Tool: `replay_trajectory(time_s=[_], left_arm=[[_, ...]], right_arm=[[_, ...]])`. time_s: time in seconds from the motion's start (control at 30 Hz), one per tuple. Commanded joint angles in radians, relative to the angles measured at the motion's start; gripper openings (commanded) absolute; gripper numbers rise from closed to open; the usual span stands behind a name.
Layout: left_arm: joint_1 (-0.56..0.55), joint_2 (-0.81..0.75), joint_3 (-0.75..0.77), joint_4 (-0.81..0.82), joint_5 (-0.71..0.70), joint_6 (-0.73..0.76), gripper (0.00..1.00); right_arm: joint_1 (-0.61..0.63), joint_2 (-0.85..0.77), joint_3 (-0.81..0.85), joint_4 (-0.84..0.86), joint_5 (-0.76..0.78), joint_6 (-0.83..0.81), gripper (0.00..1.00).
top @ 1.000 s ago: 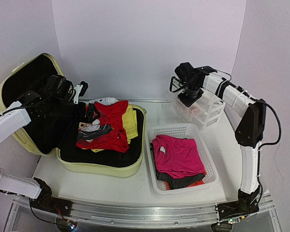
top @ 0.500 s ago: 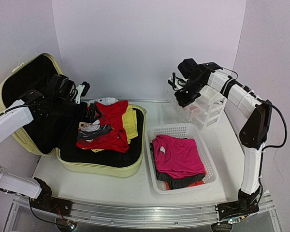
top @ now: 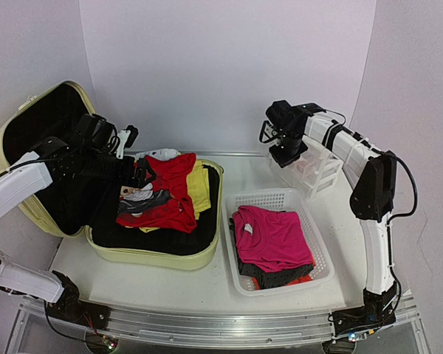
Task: Open, take out, and arrange the luggage
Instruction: Close the drawer in the storage box.
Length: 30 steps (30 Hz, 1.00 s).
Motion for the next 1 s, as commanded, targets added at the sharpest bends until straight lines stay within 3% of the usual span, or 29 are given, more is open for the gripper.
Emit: replay_trajectory(time_s=[0.0, 0.47, 0.73, 0.97], left_arm=[[0.005, 0.007, 0.056, 0.009, 0.005, -0.013, 1.0], [0.005, 0.018, 0.063, 0.009, 0.006, -0.014, 1.0], [0.005, 0.021, 0.062, 0.009, 0.002, -0.015, 1.0], [0.005, 0.025, 0.058, 0.009, 0.0, -0.017, 1.0]], right_arm=[[-0.067, 0.017, 0.092, 0.019, 0.1, 0.027, 0.0], [-0.095, 0.138, 0.216, 0.115, -0.001, -0.039, 0.0], [-0.136, 0.196, 0.258, 0.171, 0.184, -0.032, 0.0], [-0.2, 0.181, 0.212, 0.236, 0.162, -0.053, 0.0]])
